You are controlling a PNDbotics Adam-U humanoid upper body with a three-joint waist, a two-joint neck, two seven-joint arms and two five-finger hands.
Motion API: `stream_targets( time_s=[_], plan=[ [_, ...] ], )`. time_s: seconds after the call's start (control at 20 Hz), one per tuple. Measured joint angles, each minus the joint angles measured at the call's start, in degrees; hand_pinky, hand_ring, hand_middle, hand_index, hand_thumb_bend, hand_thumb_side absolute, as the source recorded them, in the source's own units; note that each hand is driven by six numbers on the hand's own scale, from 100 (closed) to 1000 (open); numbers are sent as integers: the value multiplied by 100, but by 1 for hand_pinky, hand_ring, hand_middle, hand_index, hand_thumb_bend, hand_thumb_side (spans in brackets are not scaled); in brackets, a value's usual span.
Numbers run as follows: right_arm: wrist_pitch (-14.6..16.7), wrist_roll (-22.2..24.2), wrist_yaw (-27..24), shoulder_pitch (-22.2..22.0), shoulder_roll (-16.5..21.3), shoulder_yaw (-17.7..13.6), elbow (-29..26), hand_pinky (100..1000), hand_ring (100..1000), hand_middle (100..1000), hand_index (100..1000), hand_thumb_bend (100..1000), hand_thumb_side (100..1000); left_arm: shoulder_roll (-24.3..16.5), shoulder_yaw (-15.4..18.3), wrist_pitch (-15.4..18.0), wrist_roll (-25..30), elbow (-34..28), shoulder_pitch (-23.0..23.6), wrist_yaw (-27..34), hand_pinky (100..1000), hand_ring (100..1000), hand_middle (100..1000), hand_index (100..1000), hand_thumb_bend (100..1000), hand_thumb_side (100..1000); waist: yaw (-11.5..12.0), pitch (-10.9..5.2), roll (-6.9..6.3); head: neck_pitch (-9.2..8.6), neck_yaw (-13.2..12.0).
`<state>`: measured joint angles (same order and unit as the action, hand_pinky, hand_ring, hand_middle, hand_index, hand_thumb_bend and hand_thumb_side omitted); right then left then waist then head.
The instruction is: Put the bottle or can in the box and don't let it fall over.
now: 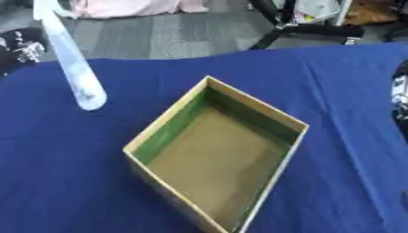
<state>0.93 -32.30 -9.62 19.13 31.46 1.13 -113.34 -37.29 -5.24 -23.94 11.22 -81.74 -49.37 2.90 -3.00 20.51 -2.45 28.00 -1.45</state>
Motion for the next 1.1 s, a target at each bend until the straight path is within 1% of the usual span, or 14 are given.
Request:
stream_targets(
  time_s=[0.15, 0.8, 1.0, 1.1],
  plan=[
    [4, 6, 0, 3, 0, 0, 0, 1000, 969, 1000, 1000, 100, 470, 0, -19, 23, -25, 7, -13, -151, 1000, 1000, 1000, 979, 100, 502, -13, 4, -10, 0, -14],
    [2, 46, 0, 32, -2, 32, 0, 1000, 970, 1000, 1000, 100, 466, 0, -20, -24, -58, 186, -150, -365, 1000, 1000, 1000, 973, 100, 502, -51, 40, -21, -1, -44],
    [6, 54, 0, 48, -2, 34, 0, 1000, 970, 1000, 1000, 100, 470, 0, -20, -48, -117, 260, -208, -493, 1000, 1000, 1000, 971, 100, 426, -71, 47, -22, -22, -44],
    [4, 58, 0, 48, -2, 35, 0, 1000, 971, 1000, 1000, 100, 470, 0, -20, -66, -164, 296, -232, -571, 1000, 1000, 1000, 973, 100, 428, -90, 58, -24, -46, -44]
  ],
)
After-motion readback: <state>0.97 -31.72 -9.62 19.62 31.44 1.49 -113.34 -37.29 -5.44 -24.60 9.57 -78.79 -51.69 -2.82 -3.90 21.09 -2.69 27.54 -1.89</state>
